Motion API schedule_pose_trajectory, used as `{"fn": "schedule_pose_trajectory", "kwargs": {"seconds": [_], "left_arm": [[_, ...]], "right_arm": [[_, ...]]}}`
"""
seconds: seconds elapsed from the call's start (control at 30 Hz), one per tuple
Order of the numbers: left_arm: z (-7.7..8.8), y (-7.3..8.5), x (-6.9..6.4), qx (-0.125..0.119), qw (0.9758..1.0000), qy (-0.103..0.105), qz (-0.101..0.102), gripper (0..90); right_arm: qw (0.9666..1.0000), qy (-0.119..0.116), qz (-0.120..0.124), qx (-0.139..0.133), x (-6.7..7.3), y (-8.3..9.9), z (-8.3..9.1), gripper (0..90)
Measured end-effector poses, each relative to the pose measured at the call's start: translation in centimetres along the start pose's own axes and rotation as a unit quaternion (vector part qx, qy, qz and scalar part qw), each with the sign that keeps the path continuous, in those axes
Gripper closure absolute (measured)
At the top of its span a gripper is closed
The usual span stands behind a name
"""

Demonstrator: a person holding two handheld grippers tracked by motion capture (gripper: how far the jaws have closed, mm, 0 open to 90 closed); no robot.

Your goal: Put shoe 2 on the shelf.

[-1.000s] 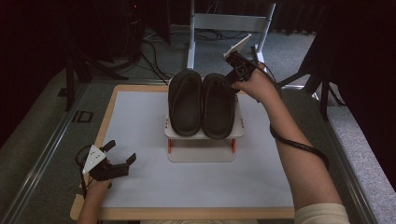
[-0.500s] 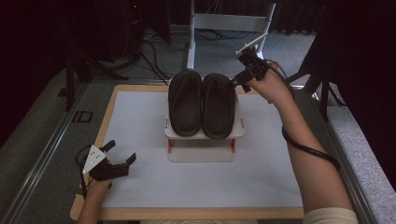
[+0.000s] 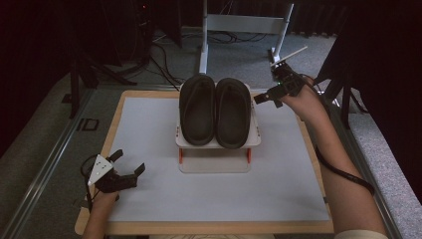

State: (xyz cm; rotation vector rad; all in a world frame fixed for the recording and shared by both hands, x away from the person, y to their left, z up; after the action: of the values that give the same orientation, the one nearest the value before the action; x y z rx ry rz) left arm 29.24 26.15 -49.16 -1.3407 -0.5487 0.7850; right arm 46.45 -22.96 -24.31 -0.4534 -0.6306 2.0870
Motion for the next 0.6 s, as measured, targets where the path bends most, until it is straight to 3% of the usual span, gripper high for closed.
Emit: {"fn": "schedule_pose_trajectory", "kwargs": {"seconds": [0.17,0.3,0.6], "left_arm": [[0.0,0.0,0.0,-0.001,1.0,0.001,0.001,0.0],[0.0,0.0,0.0,0.0,1.0,0.001,0.0,0.0],[0.0,0.0,0.0,-0.001,1.0,0.001,0.001,0.0]], "right_arm": [[0.9999,0.01,0.006,-0.012,-0.9,1.8,-0.2,20.2],[0.9998,0.0,-0.011,-0.015,-1.8,3.4,-0.3,22.7],[0.9989,0.006,-0.019,-0.042,-3.0,6.9,-1.5,20.1]]}}
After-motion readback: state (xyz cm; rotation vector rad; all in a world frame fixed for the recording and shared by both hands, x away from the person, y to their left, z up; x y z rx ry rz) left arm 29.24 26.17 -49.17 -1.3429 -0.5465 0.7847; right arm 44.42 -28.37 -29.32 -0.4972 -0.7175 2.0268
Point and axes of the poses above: each handheld gripper's, and its own axes: z roughly backward along the jaws, y roughly out of its underside, x roughly to its left, the point moved 1 cm from there along -z, roughly forward along the jaws, and after that the axes turned 10 degrees about y, right-handed, at the moved point
